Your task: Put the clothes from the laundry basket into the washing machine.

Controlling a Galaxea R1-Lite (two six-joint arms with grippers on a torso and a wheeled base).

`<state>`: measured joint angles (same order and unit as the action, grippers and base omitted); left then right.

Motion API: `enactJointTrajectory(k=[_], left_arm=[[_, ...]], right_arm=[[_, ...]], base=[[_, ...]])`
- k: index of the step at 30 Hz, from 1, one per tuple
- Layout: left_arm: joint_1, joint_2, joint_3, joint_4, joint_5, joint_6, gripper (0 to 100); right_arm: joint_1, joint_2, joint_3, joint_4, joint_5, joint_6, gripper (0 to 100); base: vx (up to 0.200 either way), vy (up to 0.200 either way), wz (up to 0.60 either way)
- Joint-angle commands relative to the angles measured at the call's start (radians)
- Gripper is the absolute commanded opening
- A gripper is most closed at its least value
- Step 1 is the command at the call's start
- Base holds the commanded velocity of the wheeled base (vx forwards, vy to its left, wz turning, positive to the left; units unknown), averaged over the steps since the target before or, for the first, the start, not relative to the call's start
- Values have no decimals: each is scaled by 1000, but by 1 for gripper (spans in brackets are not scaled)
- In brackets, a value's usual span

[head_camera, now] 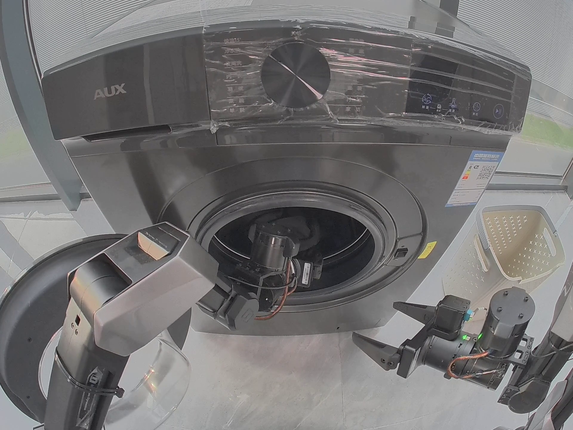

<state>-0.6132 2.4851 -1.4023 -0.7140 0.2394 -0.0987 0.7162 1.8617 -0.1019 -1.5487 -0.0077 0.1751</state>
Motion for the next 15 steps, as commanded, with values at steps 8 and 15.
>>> enactJointTrajectory(k=[8,15], left_arm=[[6,49,32,-15,-11,5,100],[7,77,23,-33,-12,17,100]], right_arm=[[0,1,-1,-1,0,0,100],[0,1,-1,-1,0,0,100]], base=[[0,0,0],[0,0,0]])
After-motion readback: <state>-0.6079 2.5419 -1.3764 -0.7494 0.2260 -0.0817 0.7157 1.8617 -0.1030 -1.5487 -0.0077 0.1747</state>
